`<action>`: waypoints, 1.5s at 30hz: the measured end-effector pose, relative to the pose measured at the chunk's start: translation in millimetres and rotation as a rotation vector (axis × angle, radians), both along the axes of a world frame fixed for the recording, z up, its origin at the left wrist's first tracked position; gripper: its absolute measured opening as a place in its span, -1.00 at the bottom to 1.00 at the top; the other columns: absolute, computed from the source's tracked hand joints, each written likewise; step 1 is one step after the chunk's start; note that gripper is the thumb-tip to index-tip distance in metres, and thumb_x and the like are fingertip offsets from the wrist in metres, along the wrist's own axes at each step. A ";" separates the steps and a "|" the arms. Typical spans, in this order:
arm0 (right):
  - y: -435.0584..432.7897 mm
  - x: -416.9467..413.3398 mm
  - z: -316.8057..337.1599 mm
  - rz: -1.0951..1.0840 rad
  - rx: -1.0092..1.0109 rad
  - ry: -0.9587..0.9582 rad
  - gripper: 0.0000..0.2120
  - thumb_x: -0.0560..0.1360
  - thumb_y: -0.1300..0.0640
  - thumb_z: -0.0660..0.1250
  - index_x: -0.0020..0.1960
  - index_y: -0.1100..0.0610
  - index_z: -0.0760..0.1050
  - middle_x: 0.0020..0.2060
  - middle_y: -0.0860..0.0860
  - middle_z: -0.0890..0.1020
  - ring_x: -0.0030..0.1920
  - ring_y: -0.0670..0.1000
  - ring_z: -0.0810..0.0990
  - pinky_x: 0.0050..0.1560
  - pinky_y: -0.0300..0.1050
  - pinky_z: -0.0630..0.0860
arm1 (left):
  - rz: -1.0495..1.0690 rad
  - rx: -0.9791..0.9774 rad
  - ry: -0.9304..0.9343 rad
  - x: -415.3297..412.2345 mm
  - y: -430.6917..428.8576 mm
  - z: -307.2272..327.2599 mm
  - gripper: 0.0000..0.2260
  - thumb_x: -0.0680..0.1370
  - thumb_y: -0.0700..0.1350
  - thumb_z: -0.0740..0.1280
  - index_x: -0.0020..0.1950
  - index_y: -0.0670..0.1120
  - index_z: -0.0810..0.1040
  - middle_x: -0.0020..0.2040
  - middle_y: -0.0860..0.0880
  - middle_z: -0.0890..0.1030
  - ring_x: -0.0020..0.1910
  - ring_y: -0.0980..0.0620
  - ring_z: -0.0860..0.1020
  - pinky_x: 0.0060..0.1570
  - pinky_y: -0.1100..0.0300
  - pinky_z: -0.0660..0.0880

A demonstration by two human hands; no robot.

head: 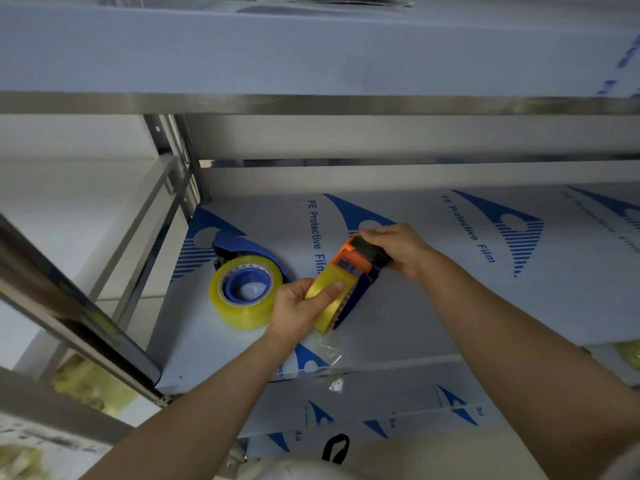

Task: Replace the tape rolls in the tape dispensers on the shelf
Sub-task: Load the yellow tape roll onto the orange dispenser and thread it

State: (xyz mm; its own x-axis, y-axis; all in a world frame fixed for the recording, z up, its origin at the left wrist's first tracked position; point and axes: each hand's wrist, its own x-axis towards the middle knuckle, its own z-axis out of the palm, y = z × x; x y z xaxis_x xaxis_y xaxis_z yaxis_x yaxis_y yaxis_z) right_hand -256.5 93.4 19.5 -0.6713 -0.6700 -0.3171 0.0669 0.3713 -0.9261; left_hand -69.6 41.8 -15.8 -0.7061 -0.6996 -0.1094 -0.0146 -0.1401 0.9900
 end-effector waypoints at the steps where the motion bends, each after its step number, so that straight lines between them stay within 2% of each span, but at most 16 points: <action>1: 2.0 -0.8 -0.2 0.002 0.005 -0.030 -0.85 0.47 0.10 0.38 -0.05 0.18 0.60 0.01 0.21 0.64 -0.01 0.14 0.62 0.05 0.05 0.58 | -0.001 -0.002 -0.001 -0.1 0.5 0.1 -0.74 0.46 -0.21 0.42 -0.41 -0.17 0.47 -0.59 0.02 0.54 -0.63 0.15 0.48 -0.59 0.34 0.43; 3: 6.1 -0.6 -3.4 -0.008 0.031 -0.060 -0.82 0.46 0.06 0.39 -0.05 0.17 0.59 -0.02 0.20 0.65 -0.02 0.15 0.62 0.07 0.09 0.58 | 0.006 -0.003 -0.001 -0.6 0.4 0.5 -0.75 0.46 -0.21 0.42 -0.40 -0.17 0.47 -0.59 0.02 0.54 -0.63 0.16 0.48 -0.58 0.34 0.43; 7: 9.4 0.4 -11.0 -0.082 0.000 -0.072 -0.82 0.44 0.07 0.41 -0.15 0.20 0.57 -0.20 0.16 0.62 -0.16 0.12 0.59 -0.03 0.10 0.59 | 0.002 -0.006 -0.002 -2.6 -0.2 0.9 -0.75 0.46 -0.20 0.42 -0.40 -0.18 0.47 -0.59 0.01 0.54 -0.63 0.16 0.47 -0.58 0.34 0.43; 11: 3.0 -3.9 -4.6 -0.067 0.063 -0.017 -0.80 0.41 0.11 0.43 -0.06 0.24 0.60 -0.07 0.24 0.66 -0.04 0.20 0.65 0.06 0.12 0.60 | -0.002 -0.015 -0.009 -4.6 -1.3 1.5 -0.73 0.46 -0.20 0.42 -0.43 -0.16 0.46 -0.60 0.02 0.53 -0.64 0.17 0.46 -0.59 0.35 0.41; 13: -1.7 -1.2 -5.9 -0.059 0.067 0.002 -0.83 0.43 0.08 0.40 -0.08 0.19 0.61 -0.02 0.24 0.66 0.02 0.21 0.64 0.07 0.11 0.58 | 0.002 -0.023 -0.016 -4.9 -2.4 0.2 -0.73 0.46 -0.19 0.42 -0.42 -0.16 0.46 -0.60 0.03 0.53 -0.63 0.17 0.46 -0.59 0.35 0.41; 15: -4.4 1.9 -7.6 -0.083 0.035 -0.025 -0.89 0.44 0.09 0.40 -0.14 0.14 0.59 -0.04 0.21 0.65 -0.01 0.19 0.63 0.05 0.07 0.56 | 0.008 -0.030 -0.018 -5.1 -3.1 -1.0 -0.73 0.45 -0.18 0.43 -0.41 -0.16 0.46 -0.60 0.03 0.53 -0.62 0.17 0.47 -0.58 0.35 0.41; 18: -2.2 1.8 -8.6 -0.113 -0.032 -0.165 -0.94 0.43 0.15 0.42 -0.14 0.15 0.59 -0.13 0.16 0.64 -0.10 0.12 0.60 0.01 0.04 0.53 | 0.015 -0.024 -0.019 -5.0 -4.5 -3.7 -0.74 0.45 -0.17 0.43 -0.40 -0.16 0.46 -0.59 0.03 0.54 -0.61 0.17 0.48 -0.57 0.35 0.42; 20: 2.3 2.1 -11.8 -0.111 -0.066 -0.229 -0.94 0.43 0.21 0.40 -0.11 0.18 0.59 -0.17 0.13 0.64 -0.17 0.08 0.61 -0.05 -0.01 0.56 | 0.040 -0.014 -0.019 -5.3 -6.7 -7.3 -0.75 0.44 -0.14 0.43 -0.38 -0.18 0.48 -0.55 0.03 0.55 -0.58 0.15 0.49 -0.53 0.32 0.45; 23: 5.5 4.0 -14.1 -0.145 -0.096 -0.194 -0.98 0.43 0.27 0.38 -0.15 0.23 0.57 -0.28 0.12 0.61 -0.28 0.05 0.60 -0.24 -0.07 0.60 | 0.064 -0.015 -0.026 -6.1 -9.8 -10.5 -0.75 0.44 -0.10 0.44 -0.38 -0.17 0.49 -0.53 0.03 0.55 -0.55 0.15 0.50 -0.50 0.32 0.47; 25: 6.0 4.1 -15.0 -0.162 -0.098 -0.173 -0.99 0.42 0.29 0.38 -0.17 0.24 0.57 -0.31 0.11 0.61 -0.30 0.05 0.60 -0.28 -0.08 0.61 | 0.063 -0.014 -0.030 -6.2 -10.0 -11.1 -0.74 0.44 -0.10 0.44 -0.39 -0.15 0.48 -0.53 0.04 0.54 -0.55 0.15 0.49 -0.50 0.32 0.47; 31: 6.6 -0.2 -21.5 -0.250 -0.098 -0.196 -0.93 0.39 0.20 0.39 -0.18 0.20 0.55 -0.34 0.11 0.59 -0.31 0.07 0.60 -0.25 -0.06 0.60 | 0.018 -0.040 -0.025 -7.6 -6.4 -5.6 -0.70 0.45 -0.17 0.44 -0.44 -0.14 0.45 -0.61 0.06 0.51 -0.62 0.20 0.45 -0.56 0.36 0.40; 34: -1.6 0.5 -16.0 -0.184 -0.036 -0.157 -0.75 0.39 0.04 0.45 -0.06 0.19 0.54 -0.18 0.14 0.64 -0.15 0.11 0.64 -0.05 0.05 0.62 | 0.009 -0.050 -0.023 -7.6 -5.9 -3.6 -0.69 0.45 -0.18 0.43 -0.45 -0.14 0.43 -0.62 0.05 0.50 -0.63 0.20 0.44 -0.58 0.37 0.38; 36: -4.8 2.8 -11.5 -0.159 -0.021 -0.115 -0.78 0.40 0.05 0.45 -0.14 0.20 0.54 -0.15 0.15 0.63 -0.09 0.13 0.63 0.05 0.13 0.60 | 0.012 -0.035 -0.015 -6.7 -5.2 -4.3 -0.70 0.46 -0.19 0.43 -0.44 -0.15 0.44 -0.62 0.04 0.51 -0.64 0.18 0.45 -0.59 0.36 0.39; 38: -5.0 2.9 -9.7 -0.170 -0.025 -0.098 -0.80 0.39 0.07 0.47 -0.19 0.18 0.53 -0.20 0.14 0.62 -0.12 0.12 0.62 0.04 0.15 0.60 | 0.014 -0.033 -0.016 -6.6 -5.1 -5.0 -0.71 0.45 -0.18 0.43 -0.43 -0.16 0.44 -0.61 0.04 0.51 -0.63 0.18 0.45 -0.58 0.36 0.40; 42: 2.3 3.9 -21.2 -0.171 -0.089 -0.258 -0.81 0.40 0.09 0.45 -0.05 0.18 0.59 -0.12 0.15 0.65 -0.16 0.09 0.62 -0.05 0.04 0.59 | 0.042 -0.037 -0.027 -7.4 -8.4 -10.3 -0.73 0.44 -0.14 0.44 -0.41 -0.16 0.46 -0.58 0.04 0.53 -0.60 0.17 0.47 -0.54 0.35 0.43; 45: 4.6 10.4 -27.5 -0.227 -0.136 -0.339 -0.76 0.41 0.11 0.43 0.03 0.20 0.59 -0.18 0.14 0.65 -0.21 0.09 0.62 -0.11 0.00 0.58 | 0.054 -0.019 -0.023 -7.4 -11.0 -13.0 -0.74 0.44 -0.11 0.44 -0.39 -0.15 0.49 -0.52 0.04 0.55 -0.55 0.14 0.49 -0.49 0.32 0.47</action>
